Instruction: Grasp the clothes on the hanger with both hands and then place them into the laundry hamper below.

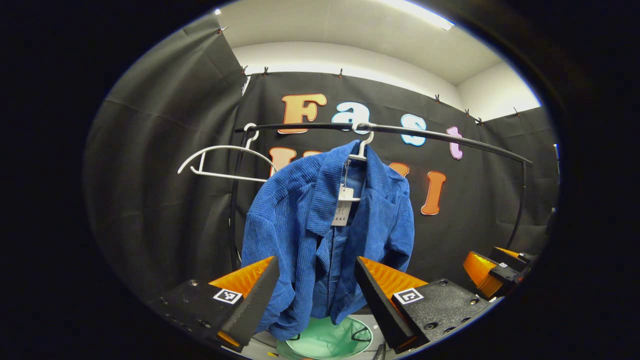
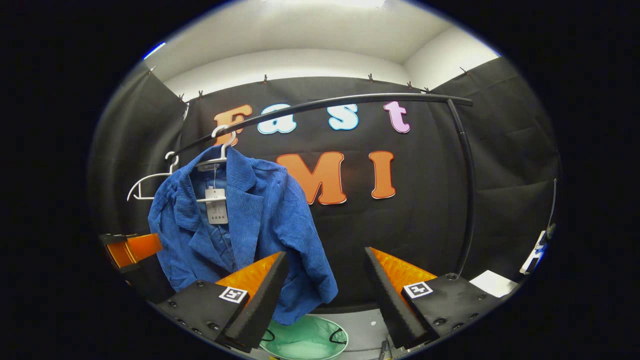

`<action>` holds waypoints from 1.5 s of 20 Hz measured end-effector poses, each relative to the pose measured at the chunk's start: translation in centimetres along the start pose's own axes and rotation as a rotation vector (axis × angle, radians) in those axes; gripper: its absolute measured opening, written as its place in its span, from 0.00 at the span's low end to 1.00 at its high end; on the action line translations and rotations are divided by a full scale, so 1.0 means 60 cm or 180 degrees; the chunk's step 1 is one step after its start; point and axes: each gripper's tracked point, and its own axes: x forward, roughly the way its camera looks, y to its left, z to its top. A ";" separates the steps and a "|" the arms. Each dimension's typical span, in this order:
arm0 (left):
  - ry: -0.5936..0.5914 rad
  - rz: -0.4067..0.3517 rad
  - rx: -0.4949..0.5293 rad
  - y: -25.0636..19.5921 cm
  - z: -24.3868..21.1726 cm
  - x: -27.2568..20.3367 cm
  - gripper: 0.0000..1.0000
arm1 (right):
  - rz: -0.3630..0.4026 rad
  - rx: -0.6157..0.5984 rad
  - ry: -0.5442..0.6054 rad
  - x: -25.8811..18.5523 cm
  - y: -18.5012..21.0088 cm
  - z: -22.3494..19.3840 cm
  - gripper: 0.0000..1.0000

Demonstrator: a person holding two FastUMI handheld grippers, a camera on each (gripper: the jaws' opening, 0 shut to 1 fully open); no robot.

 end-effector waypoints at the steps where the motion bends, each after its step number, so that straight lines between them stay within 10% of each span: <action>1: -0.0021 -0.0018 0.0016 -0.003 0.004 0.000 0.95 | 0.0012 0.0000 -0.0013 0.001 0.002 0.004 0.98; 30: 0.0047 0.0108 0.0004 0.035 -0.007 0.042 0.95 | 0.1055 -0.0042 0.0166 0.206 0.269 -0.002 0.84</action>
